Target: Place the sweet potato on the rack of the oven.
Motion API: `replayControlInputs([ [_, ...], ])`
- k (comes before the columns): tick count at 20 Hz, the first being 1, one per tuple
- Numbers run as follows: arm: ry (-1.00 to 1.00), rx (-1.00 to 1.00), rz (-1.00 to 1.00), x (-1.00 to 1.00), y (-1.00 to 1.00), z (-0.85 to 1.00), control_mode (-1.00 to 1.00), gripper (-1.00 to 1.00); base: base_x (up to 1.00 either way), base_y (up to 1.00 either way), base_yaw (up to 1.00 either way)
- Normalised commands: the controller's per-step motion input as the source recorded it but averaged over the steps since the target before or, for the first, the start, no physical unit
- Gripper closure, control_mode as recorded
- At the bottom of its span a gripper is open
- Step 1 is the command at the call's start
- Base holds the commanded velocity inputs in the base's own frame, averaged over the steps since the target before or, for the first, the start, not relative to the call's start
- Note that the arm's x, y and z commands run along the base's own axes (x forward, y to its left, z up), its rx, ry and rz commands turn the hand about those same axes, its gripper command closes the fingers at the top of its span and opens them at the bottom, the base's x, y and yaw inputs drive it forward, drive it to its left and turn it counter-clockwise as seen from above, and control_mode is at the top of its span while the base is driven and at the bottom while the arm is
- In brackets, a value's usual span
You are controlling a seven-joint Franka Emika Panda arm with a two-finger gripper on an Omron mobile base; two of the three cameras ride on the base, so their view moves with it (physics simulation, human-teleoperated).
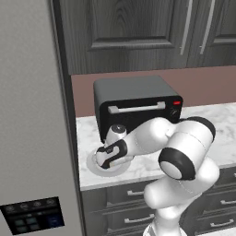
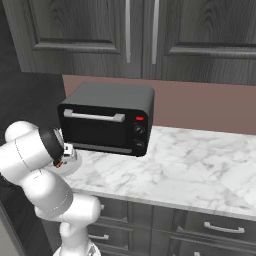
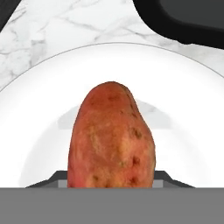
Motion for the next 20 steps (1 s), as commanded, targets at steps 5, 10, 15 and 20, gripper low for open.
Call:
replayControlInputs([
  [5, 0.00, 0.00, -0.02, -0.04, -0.02, -0.01, -1.00, 1.00, 0.00, 0.00, 0.00],
  [10, 0.00, -0.01, 0.00, -0.24, -0.24, 0.44, -1.00, 1.00, 0.00, 0.00, 0.00],
  [15, 0.00, -0.04, -0.01, -0.52, -0.25, 0.67, -1.00, 1.00, 0.00, 0.00, 0.00],
  [20, 0.02, -0.09, -0.03, -0.52, -0.16, 0.94, -1.00, 1.00, 0.00, 0.00, 0.00],
])
